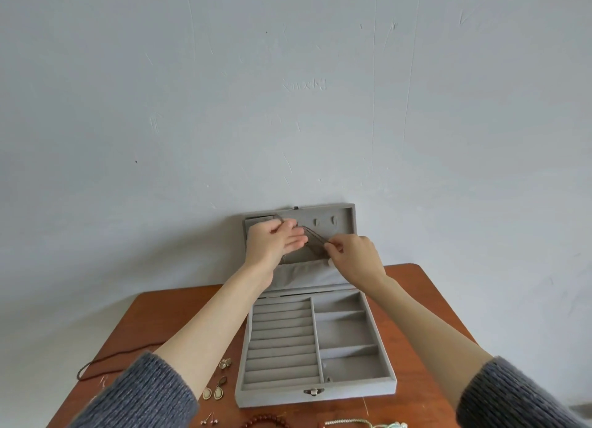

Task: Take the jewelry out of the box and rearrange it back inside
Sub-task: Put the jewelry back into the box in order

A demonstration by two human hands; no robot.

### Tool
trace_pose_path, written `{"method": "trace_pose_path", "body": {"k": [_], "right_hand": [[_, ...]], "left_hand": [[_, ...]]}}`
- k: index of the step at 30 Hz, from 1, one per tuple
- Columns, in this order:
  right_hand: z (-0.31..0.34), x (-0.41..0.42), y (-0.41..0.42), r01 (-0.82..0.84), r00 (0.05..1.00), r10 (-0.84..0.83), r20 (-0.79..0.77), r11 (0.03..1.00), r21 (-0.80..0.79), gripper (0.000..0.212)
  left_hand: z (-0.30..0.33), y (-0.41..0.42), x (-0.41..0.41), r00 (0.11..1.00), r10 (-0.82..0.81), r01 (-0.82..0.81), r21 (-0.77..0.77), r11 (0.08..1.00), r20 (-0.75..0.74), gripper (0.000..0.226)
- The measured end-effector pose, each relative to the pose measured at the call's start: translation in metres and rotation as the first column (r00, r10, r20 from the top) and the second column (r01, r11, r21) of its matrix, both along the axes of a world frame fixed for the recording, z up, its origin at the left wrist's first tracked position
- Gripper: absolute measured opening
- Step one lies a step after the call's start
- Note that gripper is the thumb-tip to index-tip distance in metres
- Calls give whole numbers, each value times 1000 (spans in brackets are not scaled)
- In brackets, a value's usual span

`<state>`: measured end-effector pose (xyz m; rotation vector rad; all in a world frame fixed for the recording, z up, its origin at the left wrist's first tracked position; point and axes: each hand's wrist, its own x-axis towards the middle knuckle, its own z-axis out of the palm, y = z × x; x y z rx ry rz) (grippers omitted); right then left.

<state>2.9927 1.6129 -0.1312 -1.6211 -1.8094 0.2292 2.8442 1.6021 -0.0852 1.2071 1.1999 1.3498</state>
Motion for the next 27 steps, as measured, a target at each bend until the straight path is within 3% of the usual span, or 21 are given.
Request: {"method": "trace_pose_path", "body": {"k": [2,4,6,7,9,11,18,22,27], "right_hand": [[-1,0,0,-14,1000,14,22,1000,-24,25],[-1,-1,0,-27,998,29,49,999,-48,24],[0,0,1,-30,997,34,64,998,-58,24],[0,0,1,-28,997,32,69,998,-61,25],[2,0,2,-17,997,22,75,997,-72,26],[4,0,3,2,997,5,72,995,-98,27],[7,-3,6,93,996,-91,18,988,-126,27],[3,-11,6,122,993,-121,17,981,-148,26],[2,-16,2,106,990,-122,-72,975,-193,30]], "left_hand": [[-13,6,1,1000,3,-3,-29,1000,-30,18],[-28,10,1,962,34,-24,39,999,-272,17],[-39,11,-1,771,125,-10,185,983,-624,23],[-43,9,-3,665,147,22,216,976,-732,29],[-48,6,-4,517,135,80,205,975,-845,37],[-50,6,-4,440,110,92,166,982,-891,42],[-50,7,-7,503,60,66,108,992,-862,39],[-51,9,-13,597,114,13,152,988,-794,12],[-50,9,-18,570,136,10,173,985,-810,10]]}}
